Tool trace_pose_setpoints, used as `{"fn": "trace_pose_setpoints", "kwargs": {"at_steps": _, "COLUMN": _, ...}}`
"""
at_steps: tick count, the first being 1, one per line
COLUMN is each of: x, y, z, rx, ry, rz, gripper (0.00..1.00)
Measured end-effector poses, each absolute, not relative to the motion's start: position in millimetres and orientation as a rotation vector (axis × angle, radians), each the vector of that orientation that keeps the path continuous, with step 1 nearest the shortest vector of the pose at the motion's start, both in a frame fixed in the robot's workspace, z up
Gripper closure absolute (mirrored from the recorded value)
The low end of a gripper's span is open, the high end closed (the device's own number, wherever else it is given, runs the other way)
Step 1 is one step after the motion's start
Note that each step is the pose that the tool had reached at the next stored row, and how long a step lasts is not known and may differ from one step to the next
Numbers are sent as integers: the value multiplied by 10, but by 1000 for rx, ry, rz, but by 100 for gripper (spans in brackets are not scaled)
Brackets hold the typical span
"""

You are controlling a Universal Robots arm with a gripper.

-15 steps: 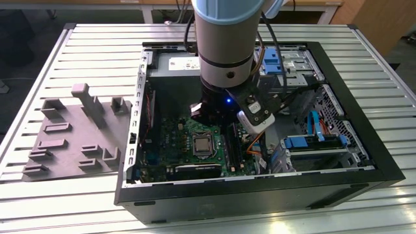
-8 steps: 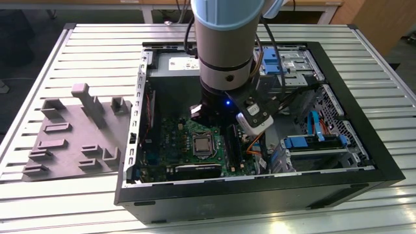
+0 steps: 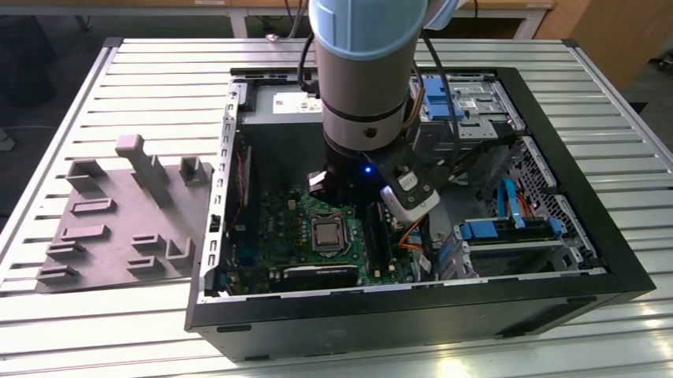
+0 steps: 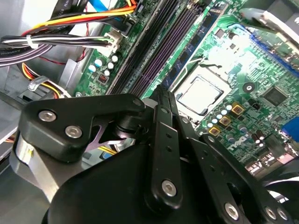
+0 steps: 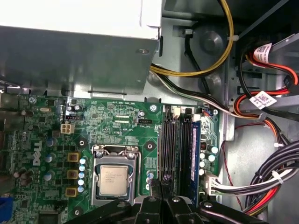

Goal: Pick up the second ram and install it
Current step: 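Insert the second ram into the second slot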

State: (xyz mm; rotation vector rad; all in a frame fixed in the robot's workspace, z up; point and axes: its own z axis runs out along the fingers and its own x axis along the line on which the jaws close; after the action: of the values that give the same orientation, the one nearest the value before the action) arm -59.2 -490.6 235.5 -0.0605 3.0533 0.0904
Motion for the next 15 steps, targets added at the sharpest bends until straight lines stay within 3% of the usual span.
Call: {"fn": "trace_pose_setpoints", "kwargs": {"at_steps": 15, "x": -592, "y": -4906, "z": 2312, "rx": -23, "ry": 3051, "rz": 129, "gripper": 89}}
